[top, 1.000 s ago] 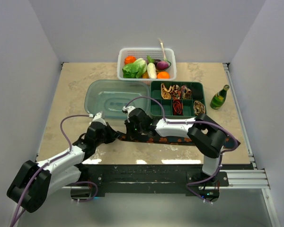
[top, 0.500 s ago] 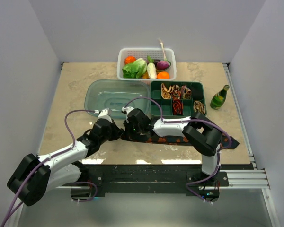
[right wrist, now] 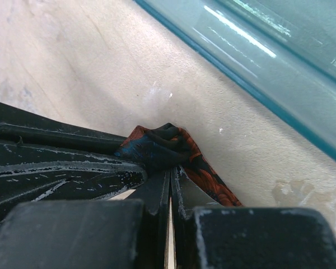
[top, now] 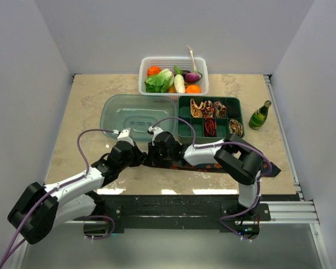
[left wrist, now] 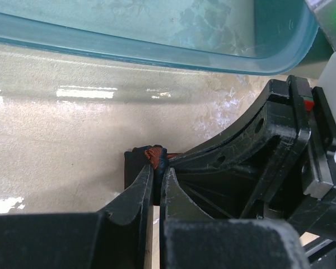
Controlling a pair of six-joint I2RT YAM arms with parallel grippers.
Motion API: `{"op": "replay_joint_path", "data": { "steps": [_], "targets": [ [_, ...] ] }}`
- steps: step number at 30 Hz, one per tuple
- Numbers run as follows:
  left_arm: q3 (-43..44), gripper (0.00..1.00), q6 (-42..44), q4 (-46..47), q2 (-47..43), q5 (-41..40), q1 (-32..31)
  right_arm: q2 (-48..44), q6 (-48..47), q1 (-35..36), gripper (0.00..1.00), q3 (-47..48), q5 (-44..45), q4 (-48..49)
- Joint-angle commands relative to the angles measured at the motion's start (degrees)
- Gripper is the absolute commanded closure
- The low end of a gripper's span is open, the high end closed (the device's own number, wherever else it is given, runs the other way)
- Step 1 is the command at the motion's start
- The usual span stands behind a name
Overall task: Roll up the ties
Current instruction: Roll the tie at the center of the board.
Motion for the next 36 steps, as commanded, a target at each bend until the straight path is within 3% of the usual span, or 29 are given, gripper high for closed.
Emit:
{"op": "replay_joint_path", "data": {
  "steps": [1,10,18,31,36],
  "targets": [
    [2.1,1.0,0.9,0.8,-0.6,-0.7,-1.2,1.2,6.0,0.1,1.0,-2.1,-3.9,11.3],
    [2.2,1.0,1.2,-1.8,-2.1,-3.4,-1.9,4.2,8.1,0.2,1.0,-0.6,-9.0,15.3],
    [2.0,1.0,1.8,-5.0,-3.2,-6.2,-2.2,6.0,5.7,0.1,1.0,3.6,-12.9,12.0],
    [4.0,1.0,2.8,-12.6,-5.6,-13.4,-2.2,-0.9,-4.3,0.1,1.0,9.7,-5.4,-9.1],
    [4.7,1.0,3.0,-14.9,-7.4,-15.5,-2.2,-4.1,-5.9,0.1,1.0,10.6,-3.3,-12.9]
  ]
}}
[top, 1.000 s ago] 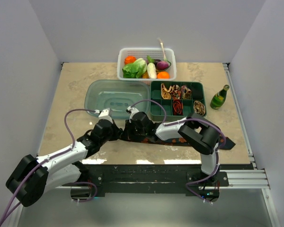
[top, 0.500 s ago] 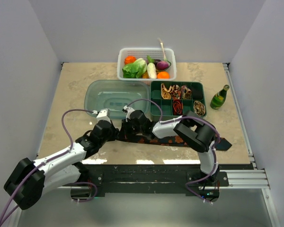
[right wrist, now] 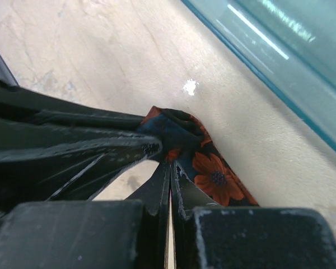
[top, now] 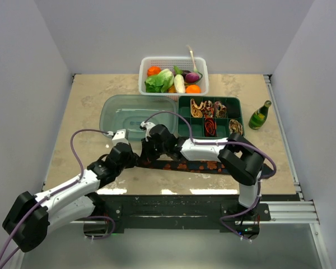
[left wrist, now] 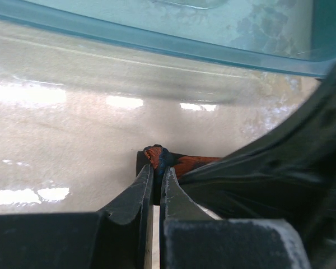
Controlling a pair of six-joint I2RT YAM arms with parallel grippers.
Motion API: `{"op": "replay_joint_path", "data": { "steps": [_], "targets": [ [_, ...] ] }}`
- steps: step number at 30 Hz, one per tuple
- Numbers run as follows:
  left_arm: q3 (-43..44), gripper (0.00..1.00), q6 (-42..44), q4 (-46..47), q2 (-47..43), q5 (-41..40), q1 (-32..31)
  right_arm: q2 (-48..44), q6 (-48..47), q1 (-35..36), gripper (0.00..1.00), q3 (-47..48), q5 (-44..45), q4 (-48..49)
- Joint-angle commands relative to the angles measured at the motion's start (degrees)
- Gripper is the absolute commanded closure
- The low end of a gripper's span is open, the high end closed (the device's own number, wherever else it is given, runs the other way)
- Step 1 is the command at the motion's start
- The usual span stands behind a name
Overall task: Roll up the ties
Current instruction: Roll the tie at the center of the board.
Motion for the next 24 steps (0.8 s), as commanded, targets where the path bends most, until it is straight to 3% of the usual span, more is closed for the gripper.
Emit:
{"op": "replay_joint_path", "data": {
  "steps": [1,9,24],
  "targets": [
    [2.5,1.0,0.9,-2.1,-2.0,-4.2,-0.5,-4.8,-3.3,0.3,1.0,2.5,2.9,-5.5],
    [3.9,1.0,1.2,-3.3,0.6,-5.3,-1.2,-8.3,-5.1,-0.1,1.0,0.3,8.6,-8.2],
    [10.7,1.0,-1.1,-10.1,8.6,-14.3,-7.5,-16.7,-5.1,-5.5,1.0,-5.9,7.8,-8.3]
  ]
}}
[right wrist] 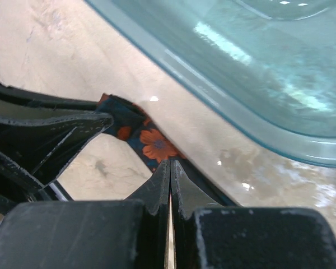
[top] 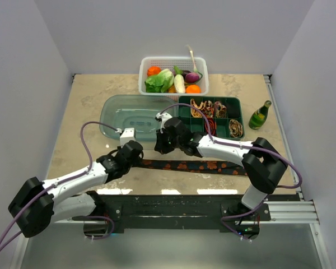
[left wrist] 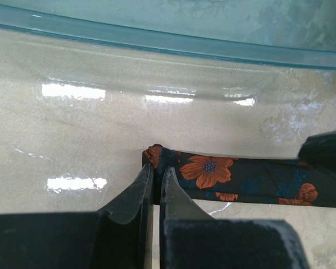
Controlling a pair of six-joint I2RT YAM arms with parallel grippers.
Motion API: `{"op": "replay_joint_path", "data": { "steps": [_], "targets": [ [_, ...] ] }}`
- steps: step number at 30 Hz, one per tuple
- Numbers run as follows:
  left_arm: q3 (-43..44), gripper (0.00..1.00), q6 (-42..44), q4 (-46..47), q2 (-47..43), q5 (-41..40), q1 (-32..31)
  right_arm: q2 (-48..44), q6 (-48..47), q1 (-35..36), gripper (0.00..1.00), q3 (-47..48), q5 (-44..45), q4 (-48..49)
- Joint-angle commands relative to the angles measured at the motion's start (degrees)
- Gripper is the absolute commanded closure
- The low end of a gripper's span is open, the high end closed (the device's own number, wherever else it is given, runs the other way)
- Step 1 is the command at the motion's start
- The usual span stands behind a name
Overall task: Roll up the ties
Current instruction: Roll the tie at the center of the board.
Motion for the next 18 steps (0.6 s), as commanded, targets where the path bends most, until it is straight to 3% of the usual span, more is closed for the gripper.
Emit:
{"op": "replay_joint_path", "data": {
  "steps": [1,18],
  "targets": [
    [4.3,1.0,-1.1,-2.4,2.8,-6.1,-2.5,-4.2,-0.7,-1.1,1.0,-1.8,0.7,0.5],
    [17.2,1.0,-5.2,-9.4,22.6,-12.4,-13.4,-9.2,1.3,-3.8,1.0,-7.1,-0.4,1.6]
  ]
}}
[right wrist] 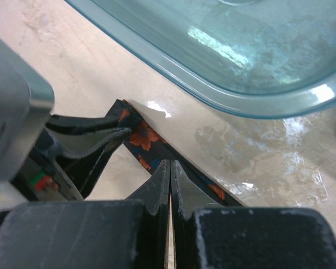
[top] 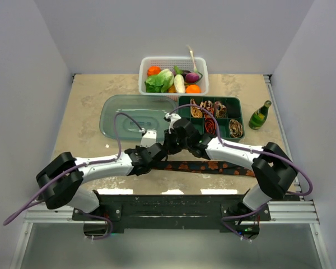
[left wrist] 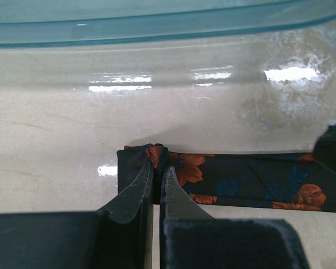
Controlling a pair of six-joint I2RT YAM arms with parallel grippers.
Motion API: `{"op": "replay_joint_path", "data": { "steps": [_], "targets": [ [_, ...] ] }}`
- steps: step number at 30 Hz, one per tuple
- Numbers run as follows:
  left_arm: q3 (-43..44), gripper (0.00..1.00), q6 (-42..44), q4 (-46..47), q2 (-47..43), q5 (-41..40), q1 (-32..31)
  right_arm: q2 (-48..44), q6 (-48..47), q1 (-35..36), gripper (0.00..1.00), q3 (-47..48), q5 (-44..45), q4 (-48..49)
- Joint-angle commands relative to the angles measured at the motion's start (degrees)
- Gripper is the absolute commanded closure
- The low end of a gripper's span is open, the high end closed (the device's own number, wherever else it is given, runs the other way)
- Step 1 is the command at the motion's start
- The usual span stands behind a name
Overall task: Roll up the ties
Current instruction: Roll the tie at the center of the board.
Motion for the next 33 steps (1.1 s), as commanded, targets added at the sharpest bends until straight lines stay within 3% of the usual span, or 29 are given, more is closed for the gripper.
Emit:
{"op": "replay_joint_path", "data": {
  "steps": [1,4,11,17,19,33],
  "targets": [
    [4.4,1.0,-2.1,-1.2,3.4,-3.1,-2.5,-2.6,0.6,-0.8,1.0,-1.4,0.1,1.3],
    [5.6,1.0,-2.3,-1.3,5.3,-2.7,-3.3,-2.3,0.4,-1.0,1.0,-1.8,0.1,1.3],
    [3.5,0.83,-1.8,3.3,4.6,0.5,-4.0,-2.7,0.4,-1.6,1.0,-3.1,0.3,2.5],
    [0.9,0.54,-2.2,5.6,2.4,1.0,-4.5,-2.6,0.2,-2.0,1.0,-3.5,0.3,2.4],
    [0.2,0.48,-2.4,6.1,2.0,0.8,-4.7,-2.3,0.4,-2.1,1.0,-3.6,0.2,2.6],
    [-5.2,0.47,-2.9,15.3,0.7,5.4,-4.9,0.9,-0.4,-2.1,1.0,-2.9,-2.2,3.3]
  ]
}}
